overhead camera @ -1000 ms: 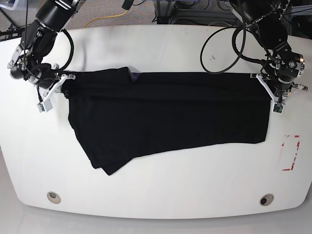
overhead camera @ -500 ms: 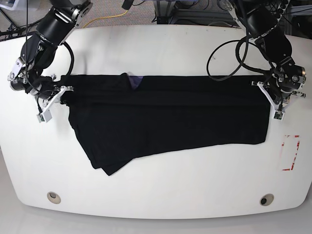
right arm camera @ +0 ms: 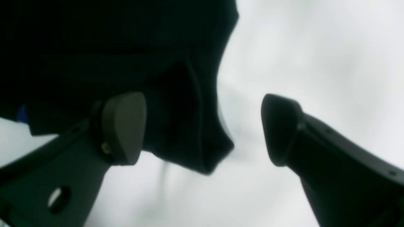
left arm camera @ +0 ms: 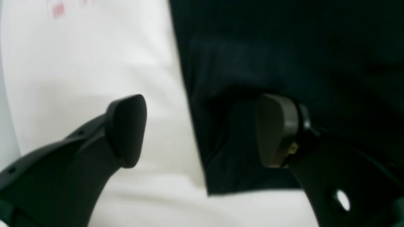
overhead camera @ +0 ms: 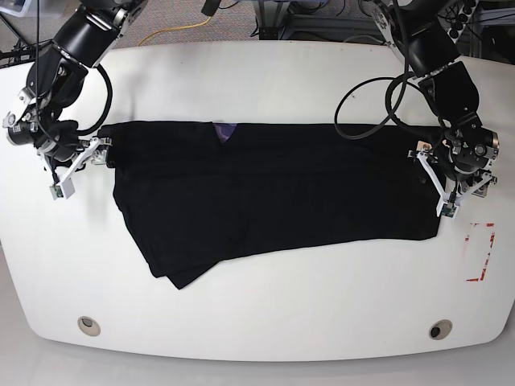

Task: Fold the T-shirt properly
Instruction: 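Adjust the grip and drag the shirt edge back with both grippers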

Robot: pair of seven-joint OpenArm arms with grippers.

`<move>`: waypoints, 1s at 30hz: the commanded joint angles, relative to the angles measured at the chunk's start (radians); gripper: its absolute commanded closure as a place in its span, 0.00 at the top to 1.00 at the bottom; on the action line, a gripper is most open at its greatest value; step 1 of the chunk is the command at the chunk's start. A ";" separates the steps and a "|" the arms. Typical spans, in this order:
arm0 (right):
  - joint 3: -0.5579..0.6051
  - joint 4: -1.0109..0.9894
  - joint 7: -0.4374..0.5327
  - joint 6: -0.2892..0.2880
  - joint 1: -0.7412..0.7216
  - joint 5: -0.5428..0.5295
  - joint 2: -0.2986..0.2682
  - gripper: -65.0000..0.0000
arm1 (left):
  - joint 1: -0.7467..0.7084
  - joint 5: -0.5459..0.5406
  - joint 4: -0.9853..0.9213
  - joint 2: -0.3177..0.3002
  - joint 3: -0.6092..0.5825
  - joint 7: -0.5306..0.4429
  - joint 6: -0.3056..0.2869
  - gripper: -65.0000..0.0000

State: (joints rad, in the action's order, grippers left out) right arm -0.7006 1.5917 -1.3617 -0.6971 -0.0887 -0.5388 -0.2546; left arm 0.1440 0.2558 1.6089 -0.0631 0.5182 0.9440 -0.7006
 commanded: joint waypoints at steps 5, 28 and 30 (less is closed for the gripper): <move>-0.004 0.082 0.021 -0.001 0.053 0.082 -0.015 0.82 | -0.034 -0.005 0.141 -0.011 0.003 -0.016 0.002 0.72; 0.003 -0.093 0.178 -0.001 0.080 0.164 0.042 0.58 | -0.269 -0.006 0.141 -0.031 0.030 -0.285 0.002 0.72; 0.043 -0.093 0.179 -0.001 0.080 0.167 0.042 0.57 | -0.269 -0.006 0.086 -0.051 0.033 -0.286 0.002 0.72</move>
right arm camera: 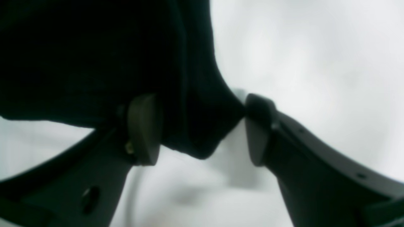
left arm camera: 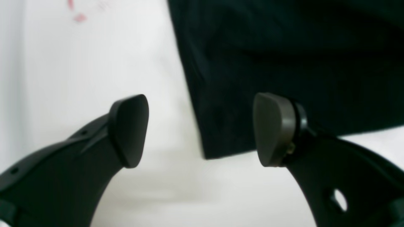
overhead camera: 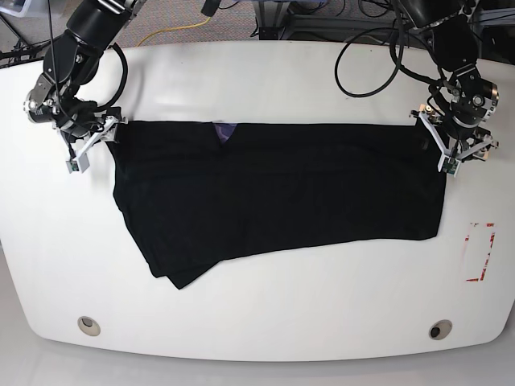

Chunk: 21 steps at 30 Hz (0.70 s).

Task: Fold the T-shirt properly
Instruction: 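Adjust the grip and drag the shirt edge back with both grippers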

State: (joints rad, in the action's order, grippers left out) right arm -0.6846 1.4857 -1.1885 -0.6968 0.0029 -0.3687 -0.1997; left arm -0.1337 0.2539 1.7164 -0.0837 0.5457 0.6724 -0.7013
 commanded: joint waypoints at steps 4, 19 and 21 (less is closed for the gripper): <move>0.056 0.013 0.008 -0.001 -0.010 -0.006 -0.011 0.53 | 0.015 -0.024 -0.094 -0.055 0.026 -0.016 0.003 0.72; 0.058 0.019 0.008 -0.001 -0.005 -0.006 -0.014 0.00 | 0.013 -0.153 -0.217 -0.106 0.037 -0.009 0.003 0.00; 0.056 0.019 0.005 -0.001 -0.002 -0.006 -0.016 0.00 | 0.007 -0.153 -0.207 -0.104 0.037 -0.007 0.003 0.00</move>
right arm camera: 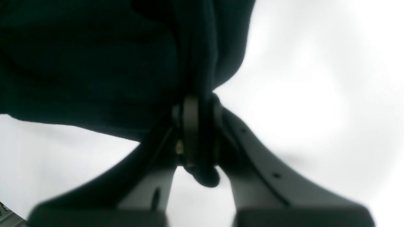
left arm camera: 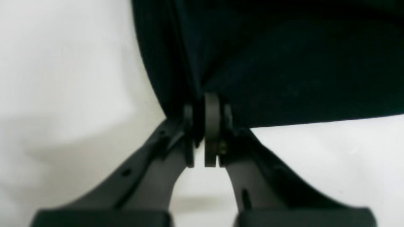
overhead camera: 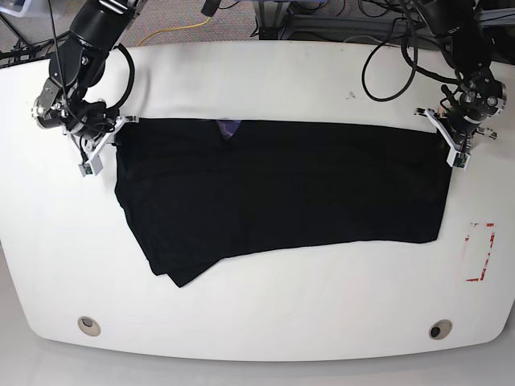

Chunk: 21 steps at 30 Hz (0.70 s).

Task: Fold the T-shirt properly
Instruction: 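Adjust the grip and drag the shirt edge back with both grippers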

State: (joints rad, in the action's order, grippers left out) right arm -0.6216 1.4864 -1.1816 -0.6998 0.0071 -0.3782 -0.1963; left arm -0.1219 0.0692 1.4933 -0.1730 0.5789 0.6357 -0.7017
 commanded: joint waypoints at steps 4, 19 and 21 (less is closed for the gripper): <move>-0.010 0.064 -0.005 0.002 0.037 0.003 -0.027 0.00 | -0.061 0.031 0.071 -0.018 0.008 0.029 0.004 0.00; -0.099 0.368 -0.120 0.002 0.261 0.002 -0.033 0.00 | -0.330 0.027 0.306 -0.012 0.011 0.031 0.004 0.00; -0.099 0.382 -0.120 0.002 0.294 0.002 -0.036 0.00 | -0.361 0.027 0.330 -0.013 0.033 0.031 0.004 0.00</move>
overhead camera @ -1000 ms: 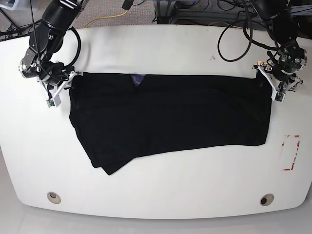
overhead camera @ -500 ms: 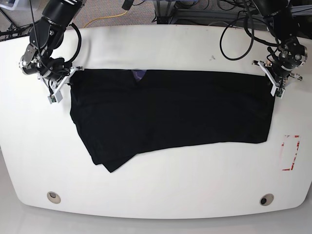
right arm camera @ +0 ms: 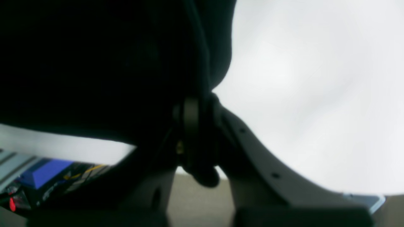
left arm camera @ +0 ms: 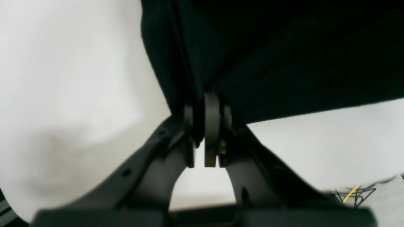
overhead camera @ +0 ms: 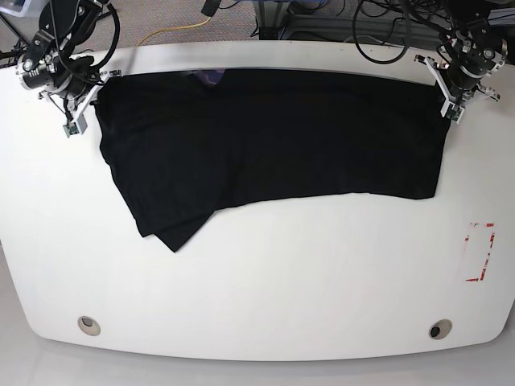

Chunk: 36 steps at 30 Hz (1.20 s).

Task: Fold the T-shirt properly
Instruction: 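Adjust the grip and drag the shirt edge back with both grippers, then release the shirt and move the right gripper to the hanging corner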

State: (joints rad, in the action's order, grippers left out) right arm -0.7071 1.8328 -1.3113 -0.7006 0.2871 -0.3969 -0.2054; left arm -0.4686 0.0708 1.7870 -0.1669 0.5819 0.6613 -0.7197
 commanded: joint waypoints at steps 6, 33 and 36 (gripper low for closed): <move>-0.015 0.034 0.009 0.002 0.057 0.020 -0.019 0.00 | -0.038 0.027 0.047 -0.016 0.054 0.013 0.022 0.00; -0.078 0.135 -0.009 0.002 -0.081 0.028 0.007 0.75 | 0.005 -0.246 0.202 -0.038 0.131 0.117 0.022 0.56; -0.046 0.133 -0.009 0.002 -0.137 0.031 0.007 0.75 | 0.047 -0.243 0.195 -0.043 0.157 0.117 0.022 0.56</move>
State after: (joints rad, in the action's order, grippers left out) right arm -0.7727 1.9503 -1.3346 -0.6994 0.1909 -0.3611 -0.1806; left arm -0.4351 -0.1669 1.9675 -0.1875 0.7185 0.7963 -0.7082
